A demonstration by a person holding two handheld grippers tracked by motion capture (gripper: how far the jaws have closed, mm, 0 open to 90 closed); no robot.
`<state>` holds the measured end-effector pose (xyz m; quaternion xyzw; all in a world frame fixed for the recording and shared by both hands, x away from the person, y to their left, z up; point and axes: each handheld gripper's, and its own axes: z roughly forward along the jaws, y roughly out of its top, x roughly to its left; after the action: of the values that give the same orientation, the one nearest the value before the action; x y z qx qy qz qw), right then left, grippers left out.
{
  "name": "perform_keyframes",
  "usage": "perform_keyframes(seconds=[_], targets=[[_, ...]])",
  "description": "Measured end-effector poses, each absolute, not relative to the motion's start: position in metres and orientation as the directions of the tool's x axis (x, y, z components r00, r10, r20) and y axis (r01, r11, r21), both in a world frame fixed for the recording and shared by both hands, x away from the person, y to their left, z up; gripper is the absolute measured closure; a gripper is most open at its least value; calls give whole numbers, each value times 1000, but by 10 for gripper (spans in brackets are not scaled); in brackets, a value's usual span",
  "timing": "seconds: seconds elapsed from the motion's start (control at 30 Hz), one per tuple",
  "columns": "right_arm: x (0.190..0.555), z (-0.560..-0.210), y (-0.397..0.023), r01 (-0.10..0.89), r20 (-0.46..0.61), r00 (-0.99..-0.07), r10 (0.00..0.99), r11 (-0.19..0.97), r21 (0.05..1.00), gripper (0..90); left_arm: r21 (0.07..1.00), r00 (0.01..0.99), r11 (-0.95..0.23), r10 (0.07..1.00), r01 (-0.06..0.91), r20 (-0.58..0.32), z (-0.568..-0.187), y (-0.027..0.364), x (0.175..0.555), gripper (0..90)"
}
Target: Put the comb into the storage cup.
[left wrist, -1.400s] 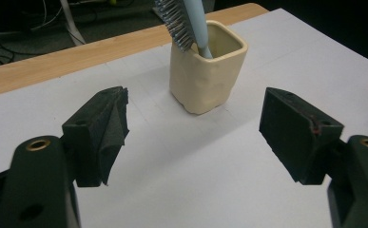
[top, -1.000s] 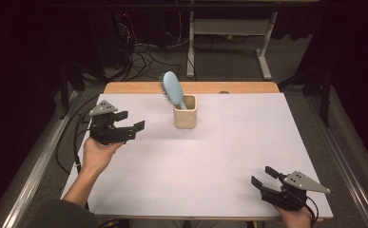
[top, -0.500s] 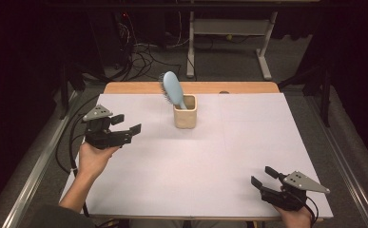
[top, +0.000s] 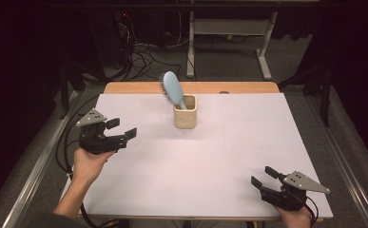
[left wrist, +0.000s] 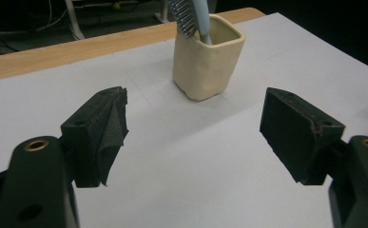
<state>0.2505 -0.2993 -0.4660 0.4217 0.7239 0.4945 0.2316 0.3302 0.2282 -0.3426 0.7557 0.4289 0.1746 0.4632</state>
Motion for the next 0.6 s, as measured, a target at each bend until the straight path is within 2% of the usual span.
perform_keyframes(seconds=[0.6], targets=[[250,-466,-299,383,84,-535,841,153,911,331,851,567,-187,810,491,-149,-351,239,316,246]])
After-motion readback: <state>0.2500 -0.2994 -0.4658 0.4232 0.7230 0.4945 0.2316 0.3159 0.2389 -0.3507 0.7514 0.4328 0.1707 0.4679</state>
